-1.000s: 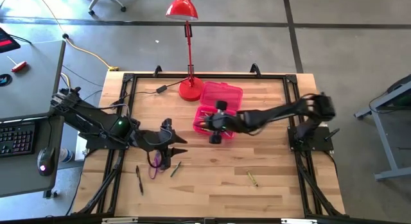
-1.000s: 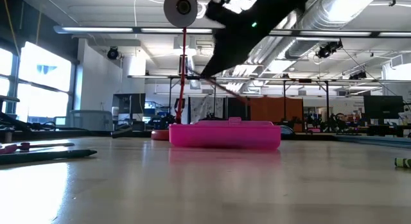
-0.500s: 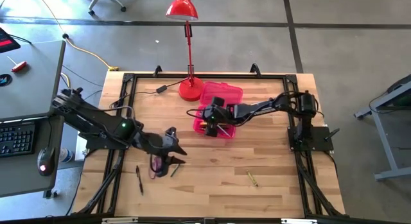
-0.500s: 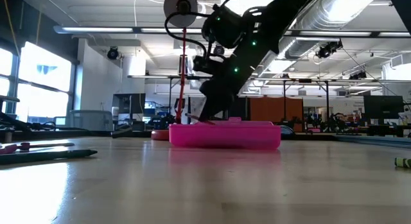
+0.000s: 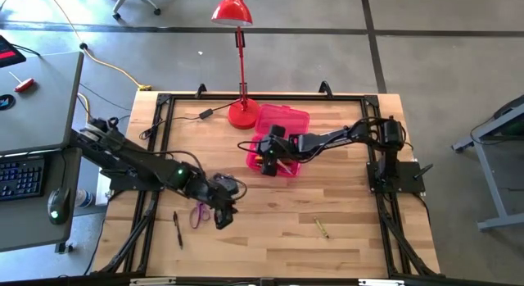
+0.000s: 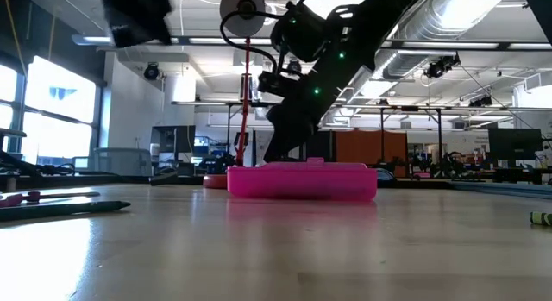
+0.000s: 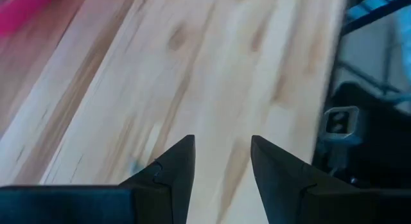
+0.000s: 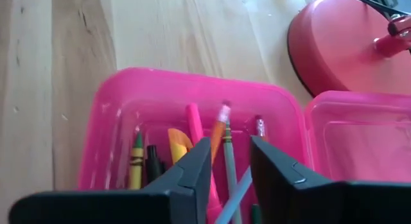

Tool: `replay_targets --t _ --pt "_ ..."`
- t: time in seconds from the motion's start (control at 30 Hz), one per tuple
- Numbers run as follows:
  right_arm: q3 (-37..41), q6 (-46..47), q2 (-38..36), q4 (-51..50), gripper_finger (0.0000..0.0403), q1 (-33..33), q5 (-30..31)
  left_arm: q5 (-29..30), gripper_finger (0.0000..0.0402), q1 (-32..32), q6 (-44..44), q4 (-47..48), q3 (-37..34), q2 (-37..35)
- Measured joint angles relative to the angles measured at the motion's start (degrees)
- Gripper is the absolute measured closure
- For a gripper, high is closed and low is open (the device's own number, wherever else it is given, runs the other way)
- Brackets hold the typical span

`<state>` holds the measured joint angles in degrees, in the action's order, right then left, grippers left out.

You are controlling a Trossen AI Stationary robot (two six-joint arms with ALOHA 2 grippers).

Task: Pick & place school supplies into a supply box
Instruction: Put the purple scissors into the pink supply box

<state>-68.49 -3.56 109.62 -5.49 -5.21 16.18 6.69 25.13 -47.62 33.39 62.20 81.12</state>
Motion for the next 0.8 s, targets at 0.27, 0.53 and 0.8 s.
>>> replay_targets --t 0.27,0.53,0.8 --pt "-0.03 2.22 -0.74 -0.64 0.03 3.91 -0.06 2.98 0.0218 4.93 -20.33 17.66 0.04 -1.15" --pt "-0.04 2.08 -1.75 0.39 0.0299 8.92 0.0 6.94 0.0218 14.43 -42.54 29.68 -0.05 -0.05" --pt "-0.04 2.08 -1.75 0.22 0.0299 11.07 0.2 0.48 0.0218 17.71 -52.28 26.65 -0.05 2.26"
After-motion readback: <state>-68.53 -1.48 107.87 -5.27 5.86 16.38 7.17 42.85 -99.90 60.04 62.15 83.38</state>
